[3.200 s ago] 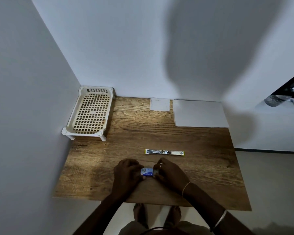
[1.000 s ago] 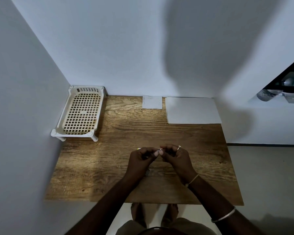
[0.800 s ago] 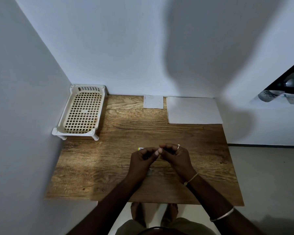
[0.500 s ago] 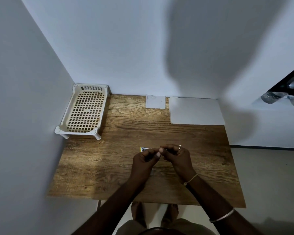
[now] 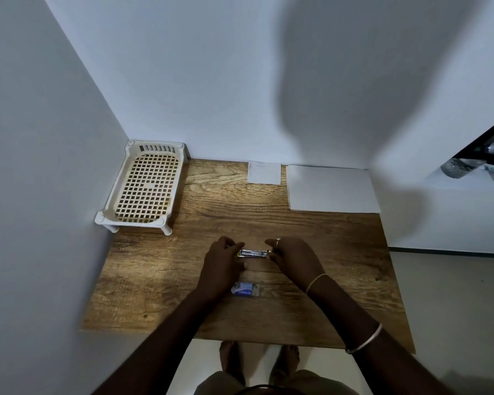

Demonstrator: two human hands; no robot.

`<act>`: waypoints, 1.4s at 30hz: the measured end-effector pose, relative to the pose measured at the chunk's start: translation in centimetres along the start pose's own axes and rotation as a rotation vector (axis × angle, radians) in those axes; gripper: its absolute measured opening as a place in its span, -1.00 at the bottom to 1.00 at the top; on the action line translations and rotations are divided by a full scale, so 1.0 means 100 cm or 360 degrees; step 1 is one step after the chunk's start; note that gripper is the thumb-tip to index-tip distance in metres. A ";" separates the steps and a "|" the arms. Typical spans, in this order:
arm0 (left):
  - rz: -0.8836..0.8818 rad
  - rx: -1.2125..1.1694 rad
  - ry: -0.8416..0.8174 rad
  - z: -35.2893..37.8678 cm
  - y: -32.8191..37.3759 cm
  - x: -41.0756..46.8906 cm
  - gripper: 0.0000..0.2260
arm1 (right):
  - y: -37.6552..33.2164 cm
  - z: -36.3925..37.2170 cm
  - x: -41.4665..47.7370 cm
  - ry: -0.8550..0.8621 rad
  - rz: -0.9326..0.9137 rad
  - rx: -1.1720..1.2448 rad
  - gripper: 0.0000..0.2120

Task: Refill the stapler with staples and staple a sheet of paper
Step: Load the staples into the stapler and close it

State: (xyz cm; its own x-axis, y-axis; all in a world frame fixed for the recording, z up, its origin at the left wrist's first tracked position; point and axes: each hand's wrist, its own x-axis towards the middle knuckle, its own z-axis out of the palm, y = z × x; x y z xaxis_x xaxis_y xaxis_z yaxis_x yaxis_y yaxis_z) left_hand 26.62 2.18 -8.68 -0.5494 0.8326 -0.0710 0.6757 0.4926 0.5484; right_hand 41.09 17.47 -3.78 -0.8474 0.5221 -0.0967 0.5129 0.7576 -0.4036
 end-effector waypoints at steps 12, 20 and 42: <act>0.0024 0.0054 -0.0032 0.004 0.002 0.010 -0.62 | -0.009 0.000 0.012 -0.0111 -0.0023 -0.0097 -0.70; 0.0106 0.0052 -0.0045 0.001 0.001 0.015 -0.68 | -0.013 -0.005 0.014 -0.0204 -0.0036 -0.0226 -0.81; -0.0312 -0.2046 0.0154 -0.033 0.059 0.001 -0.83 | -0.048 -0.124 0.016 0.0022 -0.0339 0.0130 -0.92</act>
State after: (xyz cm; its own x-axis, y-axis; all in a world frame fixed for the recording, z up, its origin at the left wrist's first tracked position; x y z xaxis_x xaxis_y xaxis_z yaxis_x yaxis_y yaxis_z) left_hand 28.91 4.32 -2.72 -0.6538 0.7269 -0.2101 -0.3407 -0.0348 0.9395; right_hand 38.99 19.51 9.32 -0.9330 0.3596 0.0110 0.3093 0.8175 -0.4858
